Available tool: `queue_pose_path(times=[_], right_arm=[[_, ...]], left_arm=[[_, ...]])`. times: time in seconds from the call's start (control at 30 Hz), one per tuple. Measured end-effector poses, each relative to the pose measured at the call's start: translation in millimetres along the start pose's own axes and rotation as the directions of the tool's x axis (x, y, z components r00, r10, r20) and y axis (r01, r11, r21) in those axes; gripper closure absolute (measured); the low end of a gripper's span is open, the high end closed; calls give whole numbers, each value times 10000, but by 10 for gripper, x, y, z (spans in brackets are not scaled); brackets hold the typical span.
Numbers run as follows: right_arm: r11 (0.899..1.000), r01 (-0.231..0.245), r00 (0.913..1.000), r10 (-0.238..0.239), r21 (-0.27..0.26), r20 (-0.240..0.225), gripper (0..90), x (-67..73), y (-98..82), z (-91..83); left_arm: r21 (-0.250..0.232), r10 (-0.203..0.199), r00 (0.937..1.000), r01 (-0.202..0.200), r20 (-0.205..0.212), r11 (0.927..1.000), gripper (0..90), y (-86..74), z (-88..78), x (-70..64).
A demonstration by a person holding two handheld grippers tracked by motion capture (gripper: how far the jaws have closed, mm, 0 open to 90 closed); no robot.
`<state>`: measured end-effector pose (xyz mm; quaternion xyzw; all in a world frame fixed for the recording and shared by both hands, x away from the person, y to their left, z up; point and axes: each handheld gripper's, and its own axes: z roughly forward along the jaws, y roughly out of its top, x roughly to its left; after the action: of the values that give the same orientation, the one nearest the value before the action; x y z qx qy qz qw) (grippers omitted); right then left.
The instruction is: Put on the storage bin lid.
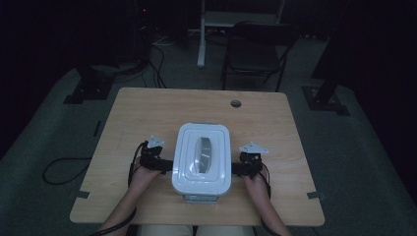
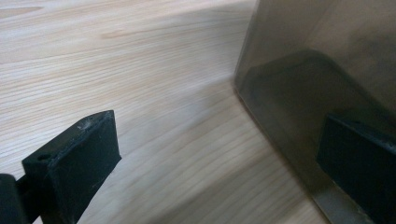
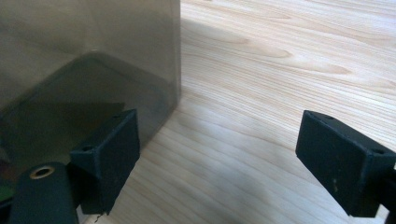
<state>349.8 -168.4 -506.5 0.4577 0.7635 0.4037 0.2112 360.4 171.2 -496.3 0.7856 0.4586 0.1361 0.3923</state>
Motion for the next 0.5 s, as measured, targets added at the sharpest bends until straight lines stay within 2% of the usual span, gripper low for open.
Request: queue_pose_path(times=[0.2, 0.5], right_arm=[[9999, -100, 9997, 98, 80, 231, 139, -154, -27, -51], [9992, -382, 9991, 380, 123, 194, 139, -371, -84, -135]], left_arm=[[100, 261, 9993, -264, 269, 9996, 5, 48, 83, -145], [146, 496, 9965, -507, 672, 9986, 5, 118, 202, -288]])
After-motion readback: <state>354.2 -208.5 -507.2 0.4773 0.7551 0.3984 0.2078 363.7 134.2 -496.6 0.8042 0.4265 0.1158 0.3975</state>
